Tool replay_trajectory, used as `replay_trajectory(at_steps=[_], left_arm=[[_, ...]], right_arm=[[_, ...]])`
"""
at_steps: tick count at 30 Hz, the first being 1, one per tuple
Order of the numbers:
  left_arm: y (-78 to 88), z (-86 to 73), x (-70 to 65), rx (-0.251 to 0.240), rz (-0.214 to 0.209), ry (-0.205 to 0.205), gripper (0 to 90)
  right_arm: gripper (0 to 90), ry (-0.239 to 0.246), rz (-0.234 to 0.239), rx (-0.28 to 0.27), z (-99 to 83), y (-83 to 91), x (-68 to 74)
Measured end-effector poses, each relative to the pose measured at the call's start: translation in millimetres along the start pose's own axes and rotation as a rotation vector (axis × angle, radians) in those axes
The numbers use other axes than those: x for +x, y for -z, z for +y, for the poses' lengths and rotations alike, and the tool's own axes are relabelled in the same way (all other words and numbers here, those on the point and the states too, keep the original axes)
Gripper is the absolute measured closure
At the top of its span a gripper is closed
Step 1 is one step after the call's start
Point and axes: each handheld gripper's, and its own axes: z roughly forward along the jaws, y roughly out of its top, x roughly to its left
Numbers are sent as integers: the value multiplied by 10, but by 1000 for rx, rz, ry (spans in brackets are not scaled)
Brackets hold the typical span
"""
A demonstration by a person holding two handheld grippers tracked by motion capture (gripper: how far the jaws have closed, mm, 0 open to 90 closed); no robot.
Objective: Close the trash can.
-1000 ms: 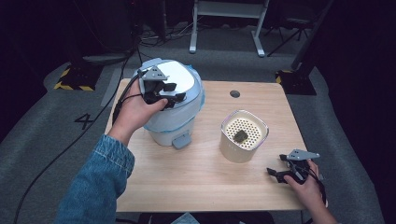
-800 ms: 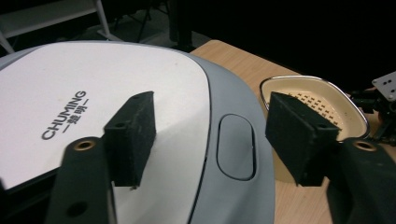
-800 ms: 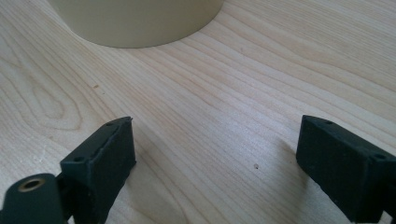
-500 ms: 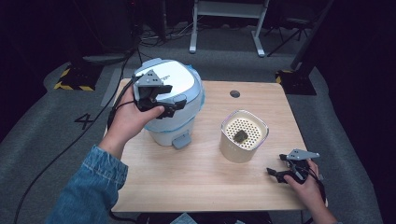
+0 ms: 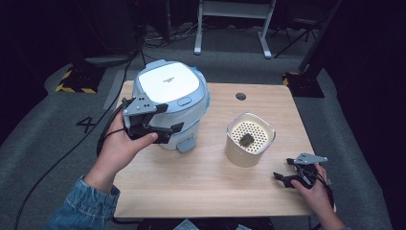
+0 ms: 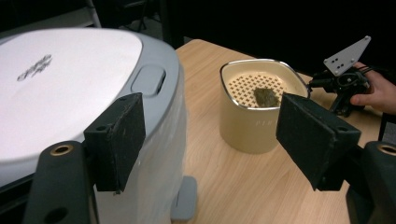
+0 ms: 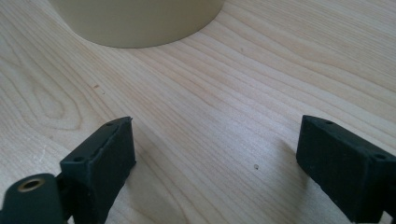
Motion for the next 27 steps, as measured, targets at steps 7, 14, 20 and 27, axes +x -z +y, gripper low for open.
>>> replay_trajectory(at_steps=[7, 14, 20, 27], left_arm=[[144, -312, 28, 3, 44, 36, 247], [224, -594, 52, -1, 76, 56, 247], [183, -872, 42, 24, 77, 66, 247], [70, -1191, 118, 89, 77, 112, 243]], right_arm=[[115, 0, 2, 0, 1, -2, -1], [115, 1, 2, 0, 2, -2, -2], [114, 1, 2, 0, 2, -2, -2], [115, 1, 2, 0, 2, -2, -2]])
